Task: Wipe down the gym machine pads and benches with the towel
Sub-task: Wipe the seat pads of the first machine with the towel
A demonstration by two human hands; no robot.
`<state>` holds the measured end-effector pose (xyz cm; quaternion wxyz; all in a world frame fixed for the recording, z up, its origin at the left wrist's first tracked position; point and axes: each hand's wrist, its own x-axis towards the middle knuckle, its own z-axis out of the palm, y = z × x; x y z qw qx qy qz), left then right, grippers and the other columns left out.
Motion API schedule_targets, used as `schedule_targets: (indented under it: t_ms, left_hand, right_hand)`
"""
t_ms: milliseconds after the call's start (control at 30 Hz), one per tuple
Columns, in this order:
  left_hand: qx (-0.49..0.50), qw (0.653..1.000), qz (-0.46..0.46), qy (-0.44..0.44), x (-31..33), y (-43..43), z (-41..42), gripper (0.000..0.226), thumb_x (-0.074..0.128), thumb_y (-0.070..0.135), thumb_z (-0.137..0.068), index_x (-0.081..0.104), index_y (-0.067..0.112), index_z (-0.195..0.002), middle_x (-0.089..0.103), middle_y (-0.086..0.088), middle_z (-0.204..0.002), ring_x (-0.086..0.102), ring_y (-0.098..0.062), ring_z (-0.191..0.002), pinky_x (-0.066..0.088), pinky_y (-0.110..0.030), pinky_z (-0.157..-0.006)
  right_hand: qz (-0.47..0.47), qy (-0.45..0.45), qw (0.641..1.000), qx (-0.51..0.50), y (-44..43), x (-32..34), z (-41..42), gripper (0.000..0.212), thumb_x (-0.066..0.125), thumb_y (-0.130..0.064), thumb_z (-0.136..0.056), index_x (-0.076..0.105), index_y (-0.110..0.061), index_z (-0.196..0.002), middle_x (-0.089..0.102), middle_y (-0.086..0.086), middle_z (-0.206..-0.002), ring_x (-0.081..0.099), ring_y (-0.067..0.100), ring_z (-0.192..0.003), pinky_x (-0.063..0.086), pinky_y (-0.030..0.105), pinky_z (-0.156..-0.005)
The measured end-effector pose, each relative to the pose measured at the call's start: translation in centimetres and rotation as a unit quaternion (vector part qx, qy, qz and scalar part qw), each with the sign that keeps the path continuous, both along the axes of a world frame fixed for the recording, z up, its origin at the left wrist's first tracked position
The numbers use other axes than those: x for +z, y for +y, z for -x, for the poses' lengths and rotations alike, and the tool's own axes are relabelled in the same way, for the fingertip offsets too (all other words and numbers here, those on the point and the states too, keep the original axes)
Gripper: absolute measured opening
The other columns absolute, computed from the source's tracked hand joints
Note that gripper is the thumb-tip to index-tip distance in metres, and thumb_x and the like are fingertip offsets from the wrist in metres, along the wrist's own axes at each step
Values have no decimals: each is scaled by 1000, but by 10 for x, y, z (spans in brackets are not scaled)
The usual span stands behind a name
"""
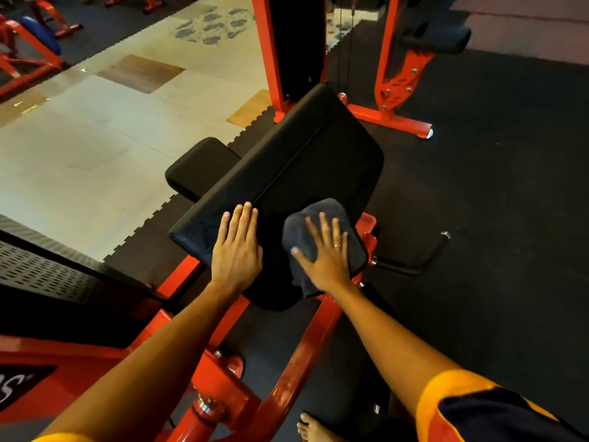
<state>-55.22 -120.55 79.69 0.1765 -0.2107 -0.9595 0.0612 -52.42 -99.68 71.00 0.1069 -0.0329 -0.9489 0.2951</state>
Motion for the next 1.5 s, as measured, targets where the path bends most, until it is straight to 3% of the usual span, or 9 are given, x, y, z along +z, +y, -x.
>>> schedule_targets:
  t_ms: [167,433,533,733,833,1033,1100,1233,1500]
  left_hand:
    - [-42,998,40,-12,4,6,2,68,34,21,-91,34,-2,-155,27,-19,-165,21,-35,-155,13,-51,-127]
    - [-103,990,83,-48,1,19,12,63,27,29,-98,44,-5,-149,39,-22,-158,31,-34,-151,9,-43,-128]
    - [-95,991,72,-60,-4,18,8,68,31,29,-95,33,-1,-156,27,-20,-164,21,-30,-155,13,-46,-128]
    - [-79,991,91,-53,-6,21,8,69,33,36,-99,26,0,-158,19,-19,-167,14,-30,-157,12,-47,-128]
    - [-76,991,98,-56,-8,21,8,70,31,37,-100,23,1,-159,16,-19,-168,11,-30,-157,10,-47,-128]
    - [-80,991,92,-48,-11,19,7,69,32,35,-100,22,0,-159,15,-19,-168,11,-30,-157,11,-48,-128]
    - [-80,991,90,-50,-10,20,7,69,31,35,-100,22,0,-159,15,-19,-168,11,-30,-157,11,-48,-128]
    - [-75,991,95,-56,-10,20,6,69,29,35,-101,19,1,-160,13,-19,-168,9,-30,-158,10,-48,-128]
    - [-71,992,89,-54,-10,20,4,68,28,34,-101,21,1,-160,14,-18,-168,10,-31,-157,10,-48,-128]
  right_hand:
    - [148,-115,963,-193,-20,28,47,83,48,-68,-96,10,-39,-164,3,0,-174,-4,34,-159,-3,58,-126]
    - [120,-13,982,-143,-64,-10,-42,82,41,-70,-94,19,-33,-164,11,1,-173,-1,32,-160,0,53,-128]
    - [273,-78,928,-241,-47,-1,-30,86,50,-64,-97,11,-29,-165,5,8,-173,7,33,-159,13,49,-128]
    - [450,-103,826,-322,10,9,30,82,58,-54,-100,19,-23,-164,41,13,-159,44,38,-142,37,46,-113]
    - [412,-105,834,-351,-22,17,6,79,55,-53,-102,17,-23,-165,31,9,-166,34,34,-150,24,43,-120]
    - [360,-55,864,-348,-89,19,-67,77,65,-37,-101,25,-8,-160,21,9,-166,11,20,-153,-20,-3,-101]
    - [368,-90,858,-346,-75,19,-54,79,61,-40,-103,19,-12,-163,21,12,-169,14,28,-157,-17,6,-110]
    - [420,-108,834,-340,-22,22,3,73,57,-41,-104,19,-23,-165,30,12,-166,34,35,-150,25,43,-117]
    - [405,-69,848,-334,37,36,53,70,57,-40,-104,25,-26,-163,35,12,-159,48,35,-138,42,42,-109]
